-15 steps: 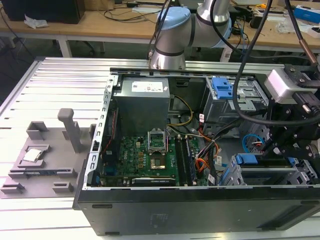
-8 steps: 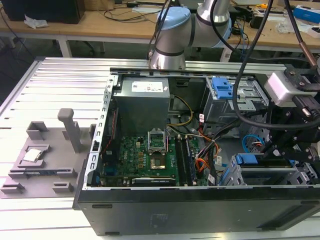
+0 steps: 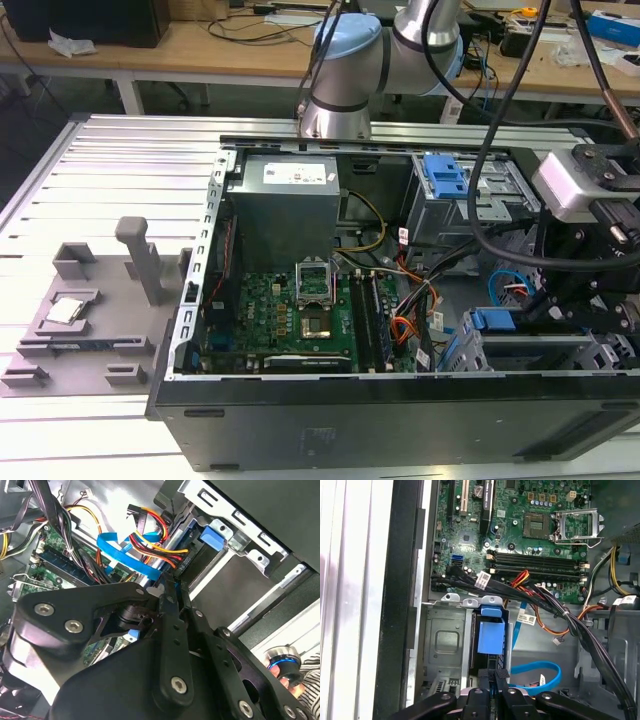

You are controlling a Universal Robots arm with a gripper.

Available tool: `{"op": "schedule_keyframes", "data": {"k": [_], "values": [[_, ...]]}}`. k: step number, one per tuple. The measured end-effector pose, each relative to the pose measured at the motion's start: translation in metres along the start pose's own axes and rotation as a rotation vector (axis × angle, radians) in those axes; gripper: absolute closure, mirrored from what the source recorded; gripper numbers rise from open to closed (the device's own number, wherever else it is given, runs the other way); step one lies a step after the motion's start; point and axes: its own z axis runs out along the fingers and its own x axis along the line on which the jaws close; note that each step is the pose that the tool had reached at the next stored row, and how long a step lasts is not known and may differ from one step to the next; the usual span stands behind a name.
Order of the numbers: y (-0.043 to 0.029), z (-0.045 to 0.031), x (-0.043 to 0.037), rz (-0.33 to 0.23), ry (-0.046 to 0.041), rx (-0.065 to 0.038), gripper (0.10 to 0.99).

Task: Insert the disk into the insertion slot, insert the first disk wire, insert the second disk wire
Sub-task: 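Insert the second disk wire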

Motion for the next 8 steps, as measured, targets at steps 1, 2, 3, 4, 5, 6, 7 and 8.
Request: {"op": "schedule_keyframes", "data": {"k": [1, 2, 3, 4, 5, 6, 7, 8], "values": [[-0.0002, 0.0012, -0.0004, 0.0, -0.0027, 0.0, 0.925], [-0.0003, 0.0014, -0.0005, 0.0, -0.0039, 0.0, 0.925], [-0.0003, 0.0015, -0.0006, 0.0, -0.0052, 0.0, 0.925], [-0.0003, 0.0018, -0.0007, 0.0, -0.0064, 0.0, 0.925], [-0.0004, 0.0019, -0.0007, -0.001, -0.0068, 0.0, 0.925], [-0.0004, 0.002, -0.0007, -0.001, -0.0074, 0.0, 0.925], [-0.0003, 0.0012, -0.0011, -0.001, -0.0061, 0.0, 0.925], [-0.0003, 0.0014, -0.0009, -0.001, -0.0064, 0.0, 0.925]]}}
